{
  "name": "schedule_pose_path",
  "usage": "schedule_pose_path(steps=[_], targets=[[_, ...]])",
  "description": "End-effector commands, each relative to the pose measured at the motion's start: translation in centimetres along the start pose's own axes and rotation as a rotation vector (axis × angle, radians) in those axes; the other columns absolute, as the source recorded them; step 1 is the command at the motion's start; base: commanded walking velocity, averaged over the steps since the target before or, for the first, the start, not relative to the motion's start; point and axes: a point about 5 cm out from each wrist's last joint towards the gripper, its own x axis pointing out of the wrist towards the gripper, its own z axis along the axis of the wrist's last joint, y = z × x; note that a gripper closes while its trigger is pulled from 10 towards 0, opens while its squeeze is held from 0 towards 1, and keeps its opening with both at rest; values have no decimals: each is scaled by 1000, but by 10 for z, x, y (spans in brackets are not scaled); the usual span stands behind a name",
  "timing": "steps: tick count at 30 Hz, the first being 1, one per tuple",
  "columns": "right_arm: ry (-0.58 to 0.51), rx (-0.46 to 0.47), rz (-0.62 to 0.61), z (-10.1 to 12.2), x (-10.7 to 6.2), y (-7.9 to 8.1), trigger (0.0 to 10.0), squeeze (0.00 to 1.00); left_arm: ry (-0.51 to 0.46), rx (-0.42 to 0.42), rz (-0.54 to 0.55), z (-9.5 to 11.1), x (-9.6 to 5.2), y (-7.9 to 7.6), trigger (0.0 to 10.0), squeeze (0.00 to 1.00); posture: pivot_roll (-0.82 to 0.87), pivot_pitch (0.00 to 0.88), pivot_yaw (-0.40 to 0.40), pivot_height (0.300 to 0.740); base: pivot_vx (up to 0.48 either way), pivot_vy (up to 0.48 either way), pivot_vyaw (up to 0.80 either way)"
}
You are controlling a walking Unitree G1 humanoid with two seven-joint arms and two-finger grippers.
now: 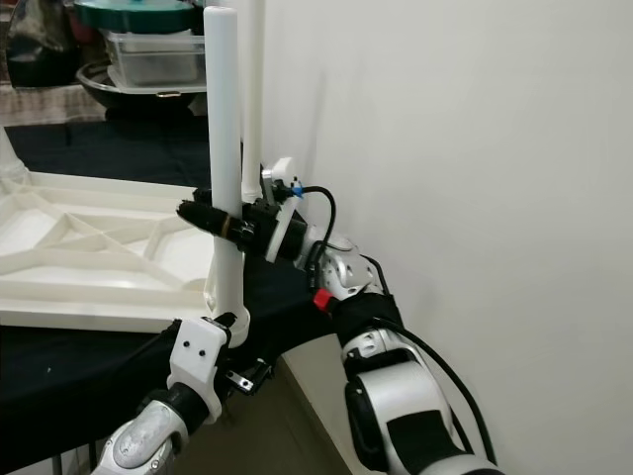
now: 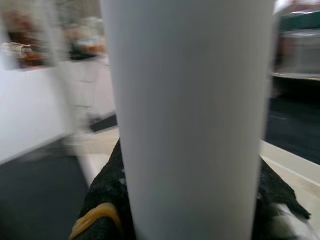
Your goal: Building children table
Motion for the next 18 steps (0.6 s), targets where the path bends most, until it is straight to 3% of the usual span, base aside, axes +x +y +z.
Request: schedule_pose_path(steps=[1, 2, 3, 4, 5, 6, 7, 9, 10, 14, 15, 16, 17, 18], targets=[[111, 28, -328, -22, -14, -26, 0, 0, 8, 2, 6, -2, -1, 0, 10000, 0, 90, 13, -126, 740, 0, 0, 0], [111, 28, -328, -22, -14, -26, 0, 0, 8, 2, 6, -2, -1, 0, 10000, 0, 90, 13, -126, 740, 0, 0, 0], [141, 29, -540, -25, -23, -40, 0, 0, 9, 3, 5, -2, -1, 0, 10000, 0, 90, 14, -126, 740, 0, 0, 0], [141, 29, -540, -25, -23, -40, 0, 0, 9, 3, 5, -2, -1, 0, 10000, 0, 90, 14, -126, 740, 0, 0, 0], [157, 29, -682, -27, -31, -49, 0, 0, 9, 4, 5, -2, 0, 0, 10000, 0, 90, 14, -126, 740, 0, 0, 0], [157, 29, -682, -27, -31, -49, 0, 0, 9, 4, 5, -2, 0, 0, 10000, 0, 90, 14, -126, 740, 0, 0, 0], [141, 37, -884, -29, -39, -56, 0, 0, 6, 9, 7, -1, -1, 0, 10000, 0, 90, 14, -122, 740, 0, 0, 0], [123, 41, -909, -29, -39, -54, 0, 0, 0, 15, 14, -1, -1, 1, 10000, 0, 90, 14, -122, 740, 0, 0, 0], [101, 46, -932, -30, -38, -50, 4784, 0, -10, 23, 29, 1, -2, 2, 10000, 0, 89, 18, -121, 740, 0, 0, 0], [88, 42, -954, -31, -37, -48, 4784, 0, -17, 25, 40, 3, -4, 4, 10000, 0, 89, 18, -121, 740, 0, 0, 0], [43, 51, -881, -29, -29, -42, 10000, 0, -23, 46, 54, 4, -6, 5, 10000, 0, 90, 17, -122, 740, 0, 0, 0], [8, 49, -794, -28, -24, -36, 10000, 1000, -35, 66, 68, 6, -8, 6, 10000, 0, 92, 19, -124, 740, 0, 0, 0], [-4, 43, -715, -29, -18, -31, 10000, 1000, -45, 81, 74, 7, -9, 6, 10000, 0, 92, 19, -126, 740, 0, 0, 0], [-4, 43, -715, -29, -18, -31, 10000, 1000, -45, 81, 74, 7, -9, 6, 10000, 0, 92, 19, -126, 740, 0, 0, 0]])
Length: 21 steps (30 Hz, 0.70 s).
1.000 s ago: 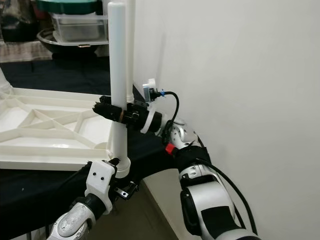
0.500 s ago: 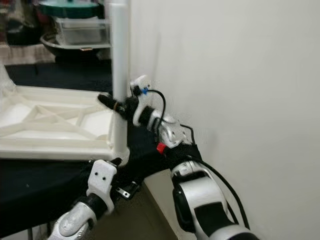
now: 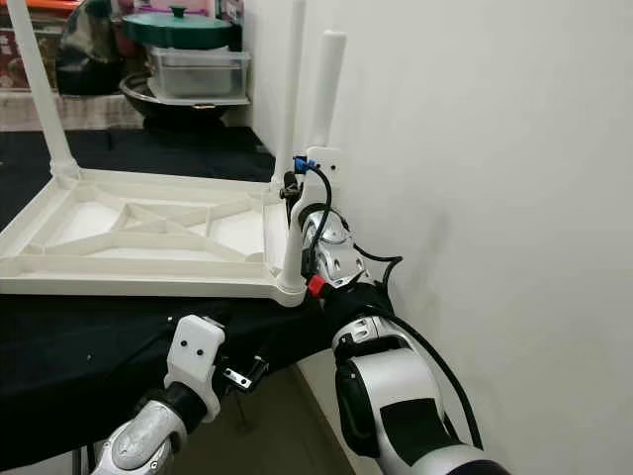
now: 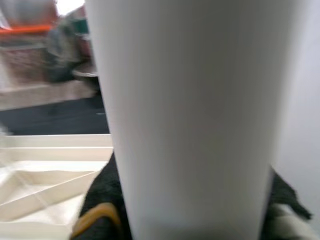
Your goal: Building children table
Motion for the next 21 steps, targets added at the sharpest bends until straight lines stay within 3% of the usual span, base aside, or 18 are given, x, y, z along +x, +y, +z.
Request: schedule_pose_path(steps=[1, 3, 4, 5, 7, 9, 10, 13, 16, 21], targets=[[77, 69, 114, -23, -5, 1, 10000, 1000, -47, 30, 1, 7, -2, -1, 10000, 0, 91, 18, -126, 740, 0, 0, 0], [96, 76, 119, -26, -5, 2, 10000, 1000, -55, 33, -2, 8, -2, -1, 10000, 0, 91, 18, -126, 740, 0, 0, 0], [203, 29, 250, -39, -9, 5, 10000, 0, -84, 42, -2, 11, -2, -2, 10000, 0, 90, 19, -128, 740, 0, 0, 0], [203, 29, 250, -39, -9, 5, 10000, 0, -84, 42, -2, 11, -2, -2, 10000, 0, 90, 19, -128, 740, 0, 0, 0], [290, -41, 431, -52, -17, 7, 10000, 0, -100, 46, 2, 13, -2, -2, 10000, 0, 93, 20, -128, 740, 0, 0, 0], [333, -48, 558, -58, -23, 7, 10000, 0, -109, 52, 2, 14, -2, -3, 10000, 0, 93, 20, -128, 740, 0, 0, 0], [355, -40, 631, -60, -27, 5, 10000, 0, -110, 53, 2, 14, -3, -3, 10000, 0, 95, 19, -131, 740, 0, 0, 0], [368, -33, 675, -61, -29, 4, 10000, 0, -109, 54, 2, 14, -3, -3, 10000, 0, 95, 19, -131, 740, 0, 0, 0], [347, 35, 933, -51, -37, 2, 10000, 0, -130, 64, -12, 16, -3, -6, 10000, 0, 96, 20, -133, 740, 0, 0, 0], [323, 43, 994, -44, -36, 6, 10000, 0, -151, 70, -24, 18, -5, -8, 10000, 0, 101, 22, -138, 740, 0, 0, 0]])
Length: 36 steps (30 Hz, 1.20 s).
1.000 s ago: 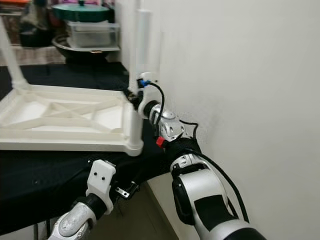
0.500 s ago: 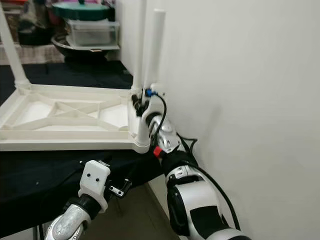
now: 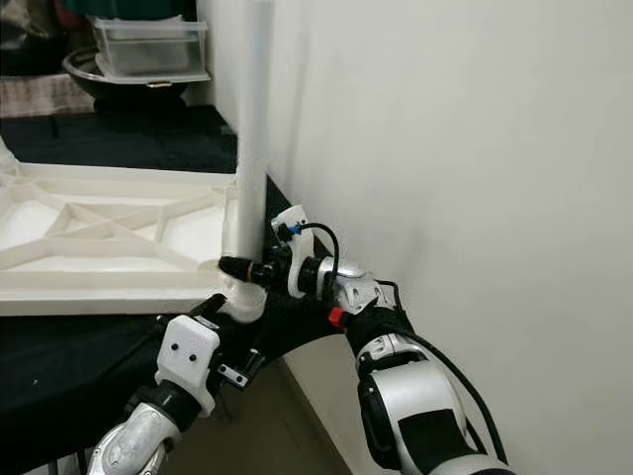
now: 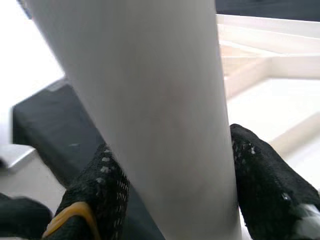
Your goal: Building children table
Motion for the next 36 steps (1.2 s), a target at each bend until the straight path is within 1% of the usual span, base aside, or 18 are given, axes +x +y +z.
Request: schedule_pose_path(steps=[1, 6, 9, 10, 11, 12, 16, 19, 22, 23, 26, 27, 30, 31, 32, 34, 35, 36], targets=[[-49, -29, -13, 9, 6, 1, 0, 0, -14, 9, -11, 2, -3, -2, 10000, 0, 103, 22, -137, 740, 0, 0, 0], [-97, -33, 7, 13, 9, 3, 0, 0, -14, 9, -11, 2, -3, -3, 10000, 0, 106, 19, -139, 740, 0, 0, 0], [-145, 11, -64, 19, 11, 0, 0, 0, -12, 9, -11, 1, -4, -3, 10000, 0, 106, 18, -138, 740, 0, 0, 0], [-171, -8, -480, 27, 5, -21, 0, 0, -7, 9, -11, 0, -4, -3, 10000, 0, 102, 11, -135, 740, 0, 0, 0], [-181, -12, -594, 29, 1, -26, 0, 0, -6, 9, -11, -1, -4, -3, 10000, 0, 102, 11, -135, 740, 0, 0, 0], [-181, -12, -594, 29, 1, -26, 0, 0, -6, 9, -11, -1, -4, -3, 10000, 0, 102, 11, -135, 740, 0, 0, 0], [-153, 52, -1171, 18, -38, -52, 0, 0, 7, 3, -10, -3, -3, -3, 10000, 0, 94, 3, -128, 740, 0, 0, 0], [-166, 85, -1320, 13, -44, -53, 0, 0, 14, 3, -16, -5, -3, -3, 10000, 0, 95, 0, -123, 740, 0, 0, 0], [-191, 90, -1298, 16, -34, -47, 0, 0, 17, 4, -20, -5, -3, -3, 10000, 0, 97, 0, -124, 740, 0, 0, 0], [-234, 79, -1195, 22, -15, -38, 10000, 0, 22, 3, -24, -6, -3, -3, 10000, 0, 96, 0, -123, 740, 0, 0, 0], [-274, 47, -1106, 29, 1, -29, 10000, 0, 25, 1, -26, -6, -3, -3, 10000, 0, 96, 0, -123, 740, 0, 0, 0], [-294, 52, -1043, 30, 7, -25, 10000, 1000, 25, 1, -26, -6, -3, -3, 10000, 0, 94, 0, -124, 740, 0, 0, 0], [-320, 35, -973, 31, 15, -19, 10000, 1000, 24, 1, -27, -6, -3, -4, 10000, 0, 97, 0, -127, 740, 0, 0, 0], [-317, 5, -854, 30, 21, -14, 10000, 1000, 23, -1, -25, -6, -2, -4, 10000, 0, 97, 0, -129, 740, 0, 0, 0], [-272, 63, -679, 22, 25, -10, 10000, 0, 23, -2, -22, -6, -2, -4, 10000, 0, 95, 1, -129, 740, 0, 0, 0], [-237, 151, -479, 13, 29, -4, 10000, 0, 24, -3, -18, -6, -2, -3, 10000, 0, 95, 1, -129, 740, 0, 0, 0], [-237, 151, -479, 13, 29, -4, 10000, 0, 24, -3, -18, -6, -2, -3, 10000, 0, 95, 1, -129, 740, 0, 0, 0], [-218, 109, -352, 10, 24, 0, 10000, 0, 25, -4, -17, -6, -2, -3, 10000, 0, 93, 1, -130, 740, 0, 0, 0]])
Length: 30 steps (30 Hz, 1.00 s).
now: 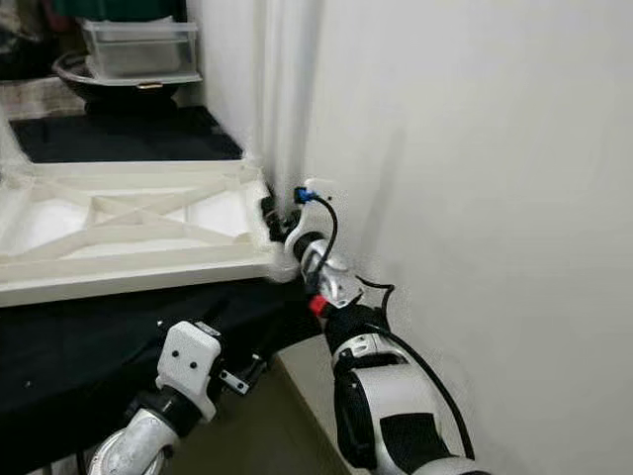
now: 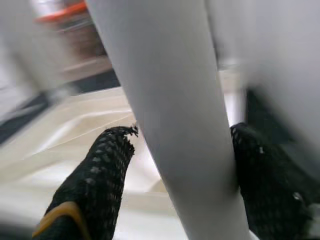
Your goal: Building children table
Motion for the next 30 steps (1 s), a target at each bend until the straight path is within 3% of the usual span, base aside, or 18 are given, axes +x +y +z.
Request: schedule_pose_path(steps=[1, 3, 4, 6, 15, 16, 20, 27, 30], targets=[[61, -15, 219, -11, -1, 17, 10000, 0, 24, -4, -5, -5, 0, -2, 10000, 0, 93, 0, -131, 740, 0, 0, 0], [90, -52, 542, -5, -22, 20, 10000, 0, 25, -6, -5, -5, 0, -2, 10000, 0, 88, 2, -132, 740, 0, 0, 0], [96, -49, 634, -2, -28, 21, 10000, 0, 25, -7, -5, -5, 1, -2, 10000, 0, 89, 2, -133, 740, 0, 0, 0], [102, -46, 691, 2, -31, 22, 10000, 0, 27, -8, -5, -5, 1, -2, 10000, 0, 91, 4, -133, 740, 0, 0, 0], [95, -149, 716, 13, -11, 36, 10000, 0, 27, -8, -3, -5, 2, -2, 10000, 0, 97, 10, -136, 740, 0, 0, 0], [99, -166, 780, 12, -13, 43, 10000, 0, 26, -8, -3, -5, 2, -2, 10000, 0, 97, 11, -136, 740, 0, 0, 0], [113, -170, 831, 11, -18, 45, 10000, 0, 26, -8, -3, -5, 2, -3, 10000, 0, 97, 11, -136, 740, 0, 0, 0], [150, -170, 828, 4, -20, 39, 10000, 0, 27, -8, -2, -4, 2, -2, 10000, 0, 98, 13, -140, 740, 0, 0, 0], [156, -220, 745, -5, -10, 46, 10000, 0, 26, -7, -6, -4, 2, -2, 10000, 0, 94, 16, -135, 740, 0, 0, 0]])
